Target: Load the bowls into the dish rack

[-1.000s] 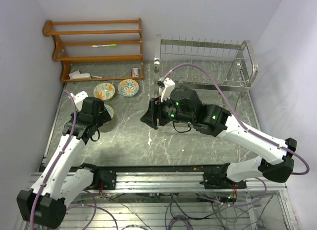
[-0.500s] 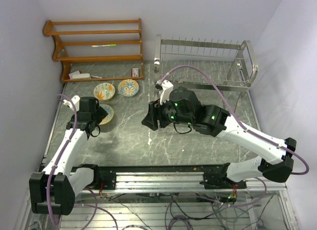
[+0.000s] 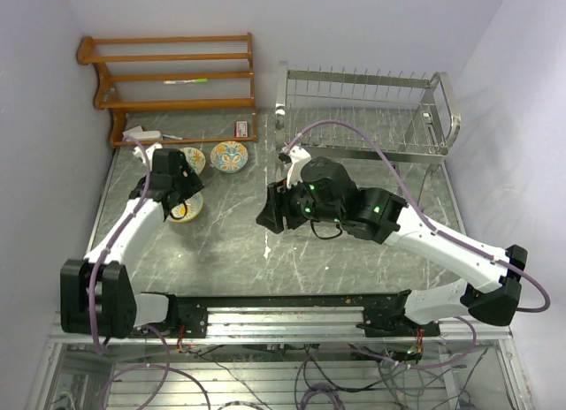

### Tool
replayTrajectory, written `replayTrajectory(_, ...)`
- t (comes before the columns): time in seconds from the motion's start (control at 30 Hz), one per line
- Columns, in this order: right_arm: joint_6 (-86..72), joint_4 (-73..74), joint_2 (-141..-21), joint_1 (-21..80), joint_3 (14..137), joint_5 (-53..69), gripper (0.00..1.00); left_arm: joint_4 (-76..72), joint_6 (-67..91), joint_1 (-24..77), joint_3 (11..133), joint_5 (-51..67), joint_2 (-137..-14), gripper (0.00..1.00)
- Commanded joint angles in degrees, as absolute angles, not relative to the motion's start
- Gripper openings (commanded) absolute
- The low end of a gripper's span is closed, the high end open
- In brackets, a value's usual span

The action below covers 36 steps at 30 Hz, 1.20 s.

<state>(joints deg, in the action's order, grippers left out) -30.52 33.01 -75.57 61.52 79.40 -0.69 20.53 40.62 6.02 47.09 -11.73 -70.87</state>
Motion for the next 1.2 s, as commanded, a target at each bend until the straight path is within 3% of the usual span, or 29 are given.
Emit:
replayTrajectory(0.0,-32.17,33.3,-73.27,60.14,77.92,-1.31,0.54,19.39,34.8,8.55,50.54,-10.64,-76.54,0.84)
replayTrajectory(0.4,-35.18,31.91,-69.29,55.49,73.34,2.08,0.53,16.21,29.04,8.79,52.95,-8.74,-85.69,0.82)
replayTrajectory(0.73,-34.81,31.93,-70.2,54.57,73.74,3.22,0.53,14.1,26.66,9.76,55.19,-7.23,-92.45,0.72)
replayTrajectory(0.83,-34.66,31.9,-70.52,54.27,73.9,3.66,0.53,14.54,26.07,10.31,55.88,-7.36,-93.55,0.64)
replayTrajectory(1.0,-34.54,31.82,-70.37,53.95,73.95,3.61,0.53,14.76,25.58,10.76,55.5,-7.67,-94.31,0.31)
replayTrajectory(1.17,-35.05,31.61,-69.89,53.82,73.24,3.58,0.53,15.26,25.16,10.9,54.27,-7.7,-92.75,0.18)
